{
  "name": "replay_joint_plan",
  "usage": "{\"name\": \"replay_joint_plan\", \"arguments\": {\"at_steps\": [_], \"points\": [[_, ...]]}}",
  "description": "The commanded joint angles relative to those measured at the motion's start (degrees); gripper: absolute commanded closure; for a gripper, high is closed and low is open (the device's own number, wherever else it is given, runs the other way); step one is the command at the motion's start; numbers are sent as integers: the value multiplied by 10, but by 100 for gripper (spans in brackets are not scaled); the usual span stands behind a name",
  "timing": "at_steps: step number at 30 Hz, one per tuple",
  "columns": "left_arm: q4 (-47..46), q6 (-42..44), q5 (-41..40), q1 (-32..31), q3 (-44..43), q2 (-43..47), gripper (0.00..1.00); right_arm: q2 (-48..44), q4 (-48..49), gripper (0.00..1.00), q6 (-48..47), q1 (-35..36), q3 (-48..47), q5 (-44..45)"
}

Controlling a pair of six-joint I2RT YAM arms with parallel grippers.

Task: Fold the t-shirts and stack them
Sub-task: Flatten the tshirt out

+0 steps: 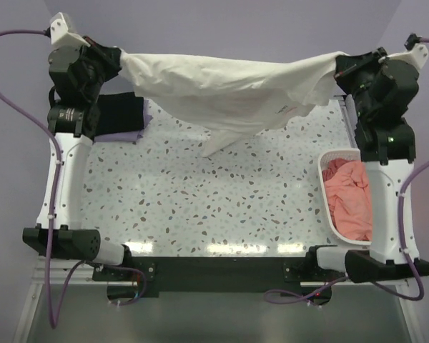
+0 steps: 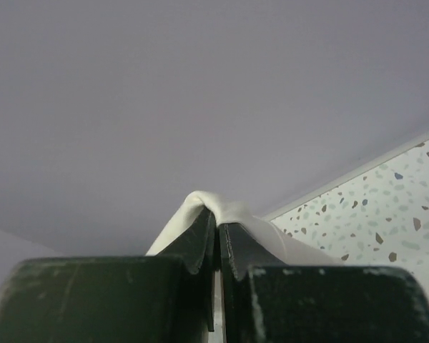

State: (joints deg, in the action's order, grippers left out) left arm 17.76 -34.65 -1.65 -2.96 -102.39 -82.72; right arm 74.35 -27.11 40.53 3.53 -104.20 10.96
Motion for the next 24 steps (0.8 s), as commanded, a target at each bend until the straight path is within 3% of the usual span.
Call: {"name": "replay_joint_plan", "arguments": {"at_steps": [1, 3, 5, 6, 7, 8, 10, 11, 12, 15, 19, 24], "points": [[4, 13, 38, 16, 39, 32, 100, -49, 3, 100, 12, -6, 36, -10], [12, 7, 50, 20, 74, 33, 100, -72, -24, 100, 18, -6, 111, -12], [-6, -7, 71, 21, 168, 41, 100, -96, -19, 100, 34, -5, 186, -47], [-30, -15, 91, 21, 205, 41, 100, -101, -7, 100, 39, -6, 276, -65], [-37, -29, 100, 21, 273, 41, 95, -105, 9, 96, 50, -6, 325, -84], [-43, -35, 110, 21, 305, 38, 72, -104, 41, 82, 50, -6, 410, -123], [-52, -49, 133, 20, 387, 32, 55, -95, 60, 66, 43, -6, 480, -153], [-62, -54, 139, 19, 419, 34, 41, -91, 78, 51, 37, -6, 542, -187], [-93, -60, 155, 19, 451, 53, 37, -94, 94, 47, 32, -5, 574, -202], [-98, -74, 130, 18, 547, 95, 33, -123, 120, 35, 23, -2, 672, -218], [-78, -80, 69, 18, 638, 130, 32, -161, 116, 34, 17, 10, 722, -215], [-106, -126, 60, 12, 725, 157, 39, -165, 112, 33, 12, 13, 727, -201]]}}
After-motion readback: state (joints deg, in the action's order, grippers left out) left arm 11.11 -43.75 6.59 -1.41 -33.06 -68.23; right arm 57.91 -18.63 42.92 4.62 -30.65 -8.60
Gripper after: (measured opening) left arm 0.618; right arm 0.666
